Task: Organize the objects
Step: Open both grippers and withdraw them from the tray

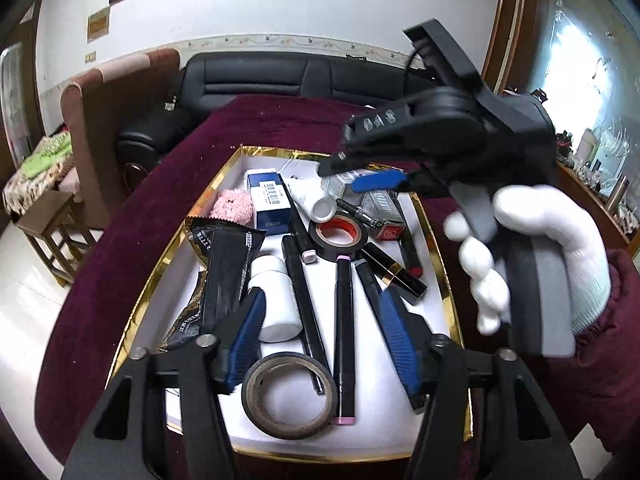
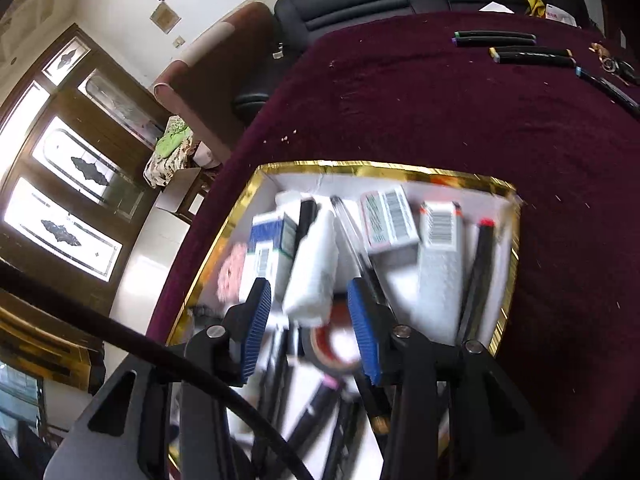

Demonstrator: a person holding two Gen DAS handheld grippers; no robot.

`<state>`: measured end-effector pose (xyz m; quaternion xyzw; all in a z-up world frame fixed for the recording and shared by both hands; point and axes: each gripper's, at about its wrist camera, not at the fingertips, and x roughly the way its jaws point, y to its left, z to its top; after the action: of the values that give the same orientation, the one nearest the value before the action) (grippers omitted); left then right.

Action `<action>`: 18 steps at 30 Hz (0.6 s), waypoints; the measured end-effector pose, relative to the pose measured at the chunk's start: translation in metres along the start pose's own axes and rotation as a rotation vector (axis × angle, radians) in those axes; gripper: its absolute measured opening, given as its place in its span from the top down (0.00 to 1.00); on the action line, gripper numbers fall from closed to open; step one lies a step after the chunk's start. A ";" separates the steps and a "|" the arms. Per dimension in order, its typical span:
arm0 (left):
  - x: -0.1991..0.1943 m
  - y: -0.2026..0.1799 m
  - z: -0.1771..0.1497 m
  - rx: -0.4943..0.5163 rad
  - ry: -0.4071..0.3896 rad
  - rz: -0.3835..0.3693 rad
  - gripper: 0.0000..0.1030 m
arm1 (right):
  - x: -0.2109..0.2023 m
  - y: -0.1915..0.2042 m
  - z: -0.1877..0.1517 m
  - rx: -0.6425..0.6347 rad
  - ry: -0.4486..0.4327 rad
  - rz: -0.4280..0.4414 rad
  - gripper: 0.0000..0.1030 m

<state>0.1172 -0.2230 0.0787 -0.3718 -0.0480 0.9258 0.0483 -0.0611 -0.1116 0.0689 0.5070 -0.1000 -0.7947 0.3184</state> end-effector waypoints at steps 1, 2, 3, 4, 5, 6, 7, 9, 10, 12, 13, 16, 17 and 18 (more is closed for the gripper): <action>-0.002 -0.003 0.000 0.007 -0.005 0.008 0.44 | -0.006 -0.002 -0.007 -0.001 -0.003 0.004 0.62; -0.004 -0.007 -0.001 0.015 -0.010 0.014 0.44 | -0.011 -0.005 -0.013 -0.002 -0.006 0.008 0.62; -0.006 -0.010 -0.001 0.021 -0.013 0.018 0.44 | -0.015 -0.006 -0.018 -0.001 -0.009 0.010 0.62; -0.007 -0.014 -0.001 0.029 -0.015 0.021 0.44 | -0.021 -0.011 -0.025 0.000 -0.014 0.015 0.62; -0.008 -0.020 -0.002 0.038 -0.017 0.026 0.44 | -0.027 -0.014 -0.031 0.001 -0.019 0.017 0.62; -0.009 -0.024 -0.002 0.046 -0.018 0.029 0.44 | -0.032 -0.016 -0.036 0.001 -0.023 0.017 0.62; -0.009 -0.030 -0.003 0.057 -0.018 0.030 0.44 | -0.039 -0.020 -0.045 0.001 -0.029 0.014 0.61; -0.009 -0.041 -0.004 0.071 -0.016 0.035 0.41 | -0.050 -0.028 -0.058 -0.003 -0.040 0.007 0.57; -0.008 -0.047 -0.005 0.080 -0.016 0.039 0.40 | -0.054 -0.031 -0.063 -0.004 -0.044 0.005 0.56; -0.007 -0.061 -0.006 0.097 -0.017 0.050 0.39 | -0.063 -0.038 -0.074 -0.007 -0.053 -0.002 0.56; -0.007 -0.066 -0.007 0.103 -0.018 0.058 0.39 | -0.069 -0.041 -0.081 -0.012 -0.059 -0.011 0.56; -0.006 -0.082 -0.008 0.119 -0.032 0.096 0.36 | -0.082 -0.049 -0.097 -0.021 -0.083 -0.030 0.56; -0.006 -0.088 -0.008 0.125 -0.038 0.110 0.34 | -0.085 -0.051 -0.101 -0.023 -0.090 -0.036 0.56; -0.005 -0.092 -0.007 0.128 -0.046 0.115 0.33 | -0.088 -0.053 -0.105 -0.025 -0.098 -0.041 0.56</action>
<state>0.1312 -0.1321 0.0885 -0.3488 0.0318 0.9365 0.0174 0.0335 -0.0001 0.0600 0.4656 -0.0950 -0.8261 0.3029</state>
